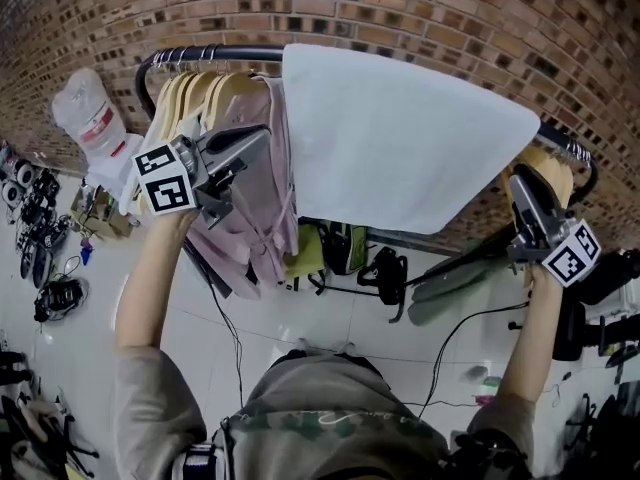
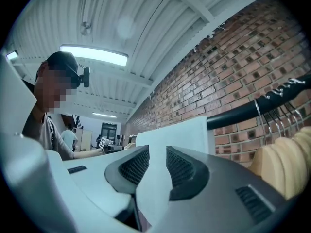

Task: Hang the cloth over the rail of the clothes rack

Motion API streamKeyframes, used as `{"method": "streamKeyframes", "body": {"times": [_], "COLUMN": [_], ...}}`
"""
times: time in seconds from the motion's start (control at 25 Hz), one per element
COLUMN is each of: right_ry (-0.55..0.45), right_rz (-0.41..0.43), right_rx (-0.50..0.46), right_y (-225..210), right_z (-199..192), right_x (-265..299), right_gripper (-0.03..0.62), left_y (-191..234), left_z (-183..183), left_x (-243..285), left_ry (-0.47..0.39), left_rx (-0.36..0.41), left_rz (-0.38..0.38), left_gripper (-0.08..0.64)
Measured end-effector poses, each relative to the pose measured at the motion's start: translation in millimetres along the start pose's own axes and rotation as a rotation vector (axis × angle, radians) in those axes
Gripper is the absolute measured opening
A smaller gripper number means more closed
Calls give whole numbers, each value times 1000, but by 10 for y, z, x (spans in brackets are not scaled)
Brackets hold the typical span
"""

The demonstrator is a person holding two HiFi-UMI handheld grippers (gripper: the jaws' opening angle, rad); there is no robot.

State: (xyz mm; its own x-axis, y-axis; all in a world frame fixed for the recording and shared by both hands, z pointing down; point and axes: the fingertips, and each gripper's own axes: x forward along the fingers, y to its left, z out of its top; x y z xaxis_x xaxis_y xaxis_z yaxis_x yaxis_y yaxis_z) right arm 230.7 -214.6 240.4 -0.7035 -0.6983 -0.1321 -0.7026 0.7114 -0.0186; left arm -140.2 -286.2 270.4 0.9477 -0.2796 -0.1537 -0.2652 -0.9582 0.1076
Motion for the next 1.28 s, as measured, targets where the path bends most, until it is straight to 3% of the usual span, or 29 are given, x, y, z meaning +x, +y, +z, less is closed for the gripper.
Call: {"method": "streamKeyframes", "body": {"times": [0.12, 0.16, 0.2, 0.52, 0.68, 0.84, 1.04, 1.28], "right_ry": [11, 5, -2, 17, -14, -12, 15, -19], "right_rz": [-11, -7, -5, -2, -15, -15, -17, 4], "right_rx": [12, 17, 18, -20, -9, -6, -23, 34], "right_y": [138, 192, 248, 746, 1025, 1335, 1783, 2415], "right_z": [-140, -170, -189, -365, -455, -598, -813, -956], "right_x": [-6, -5, 4, -2, -99, -317, -809, -1504], "right_gripper": [114, 36, 8, 8, 8, 8, 8, 8], "left_y": [5, -7, -16, -196, -420, -855, -1629, -2535], "left_z": [-157, -172, -173, -428, -486, -452, -503, -680], "left_x": [-105, -131, -153, -231, -362, -473, -604, -934], "left_ry": [62, 60, 48, 5, 11, 2, 1, -35], "left_rx": [20, 14, 3, -16, -6, 22, 89, 42], "left_rz": [42, 37, 31, -27, 4, 54, 55, 139], "left_gripper": [6, 6, 6, 6, 6, 6, 6, 6]}}
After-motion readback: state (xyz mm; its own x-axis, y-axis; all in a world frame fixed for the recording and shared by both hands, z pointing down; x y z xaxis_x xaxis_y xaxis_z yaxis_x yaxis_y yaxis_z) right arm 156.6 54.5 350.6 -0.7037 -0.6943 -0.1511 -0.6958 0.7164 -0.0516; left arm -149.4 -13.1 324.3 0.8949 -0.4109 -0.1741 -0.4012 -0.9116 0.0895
